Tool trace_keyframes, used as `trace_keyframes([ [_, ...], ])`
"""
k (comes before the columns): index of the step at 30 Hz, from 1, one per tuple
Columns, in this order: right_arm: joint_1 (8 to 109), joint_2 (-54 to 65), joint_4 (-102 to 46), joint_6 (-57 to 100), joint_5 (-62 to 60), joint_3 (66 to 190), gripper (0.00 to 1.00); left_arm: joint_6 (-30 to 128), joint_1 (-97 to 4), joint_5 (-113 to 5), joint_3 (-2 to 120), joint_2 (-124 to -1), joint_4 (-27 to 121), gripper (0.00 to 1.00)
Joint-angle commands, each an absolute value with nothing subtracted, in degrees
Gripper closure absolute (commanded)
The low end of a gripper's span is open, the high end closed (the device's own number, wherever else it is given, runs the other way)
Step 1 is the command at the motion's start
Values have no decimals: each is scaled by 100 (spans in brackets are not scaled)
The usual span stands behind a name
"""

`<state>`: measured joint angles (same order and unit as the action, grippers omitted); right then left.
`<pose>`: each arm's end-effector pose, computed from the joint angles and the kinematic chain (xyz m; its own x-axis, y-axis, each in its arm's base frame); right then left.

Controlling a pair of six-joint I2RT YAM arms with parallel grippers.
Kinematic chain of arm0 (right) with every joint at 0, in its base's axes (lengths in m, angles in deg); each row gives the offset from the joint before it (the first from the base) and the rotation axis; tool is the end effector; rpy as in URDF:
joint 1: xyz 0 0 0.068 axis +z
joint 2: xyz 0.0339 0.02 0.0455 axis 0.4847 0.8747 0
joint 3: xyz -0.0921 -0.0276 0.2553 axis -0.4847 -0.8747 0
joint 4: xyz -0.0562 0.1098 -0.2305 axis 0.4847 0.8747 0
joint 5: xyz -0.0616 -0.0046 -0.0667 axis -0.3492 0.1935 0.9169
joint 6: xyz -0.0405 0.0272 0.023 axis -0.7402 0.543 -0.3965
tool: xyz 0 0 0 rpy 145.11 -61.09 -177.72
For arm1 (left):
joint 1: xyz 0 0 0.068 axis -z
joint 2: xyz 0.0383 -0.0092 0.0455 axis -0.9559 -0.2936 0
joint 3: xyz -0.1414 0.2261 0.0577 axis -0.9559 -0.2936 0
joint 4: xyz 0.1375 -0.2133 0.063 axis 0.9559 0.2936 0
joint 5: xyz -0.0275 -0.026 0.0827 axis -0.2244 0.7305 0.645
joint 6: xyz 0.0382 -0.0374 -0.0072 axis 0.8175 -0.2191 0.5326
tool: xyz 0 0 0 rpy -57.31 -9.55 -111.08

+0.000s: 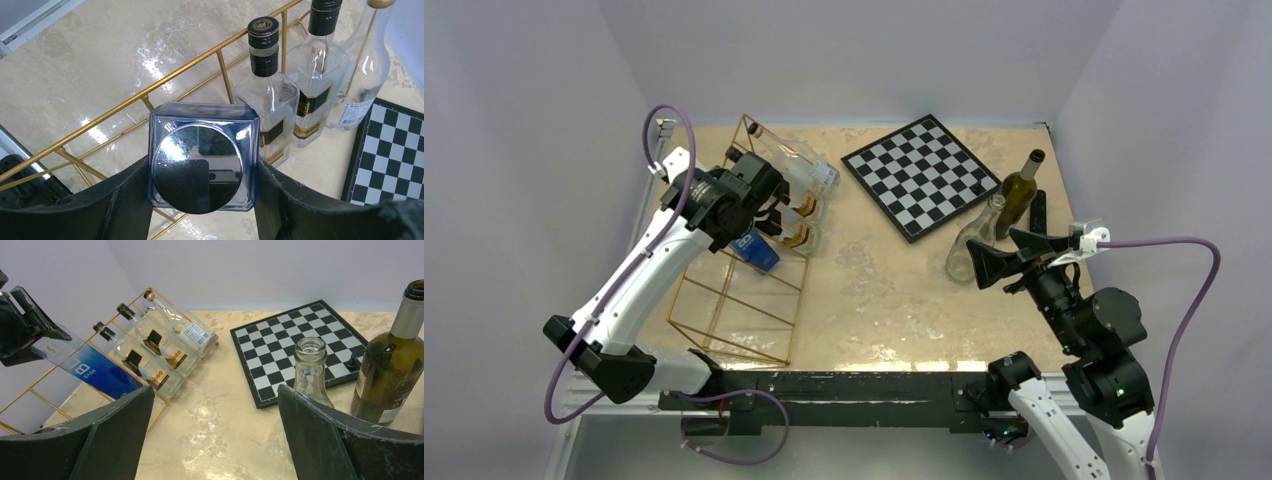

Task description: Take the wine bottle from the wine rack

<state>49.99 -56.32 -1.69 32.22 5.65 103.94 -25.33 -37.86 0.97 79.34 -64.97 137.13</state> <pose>0.0498 0.0199 0.3921 -0.0283 0.3127 -0.9494 -0.3842 0.8734 0.2991 0.1894 -0.1012 0.3990 -0.2685 -0.6463 -0.7143 -0.7666 0.5924 -0.2478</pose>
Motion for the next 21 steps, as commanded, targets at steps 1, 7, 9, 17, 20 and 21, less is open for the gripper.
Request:
trace_keyframes([
  [1, 5026, -5684, -254, 3284, 557, 10403, 1, -2010, -3731, 524, 8344, -6186, 14415, 100],
  [7, 5026, -5722, -241, 3270, 596, 10396, 1, -1849, -3698, 415, 8391, -6185, 14415, 100],
  [9, 5027, -5724, -241, 3259, 597, 10385, 1, -1829, -3698, 402, 8447, -6153, 14415, 100],
  [17, 5026, -5707, -250, 3244, 606, 10381, 1, -1649, -3697, 498, 8806, -6011, 14415, 100],
  [20, 5024, -5711, -250, 3242, 606, 10392, 1, -1479, -3678, 493, 8936, -6025, 14415, 100],
  [21, 5026, -5715, -256, 3245, 606, 10395, 1, -1422, -3647, 523, 8979, -6040, 14401, 100],
])
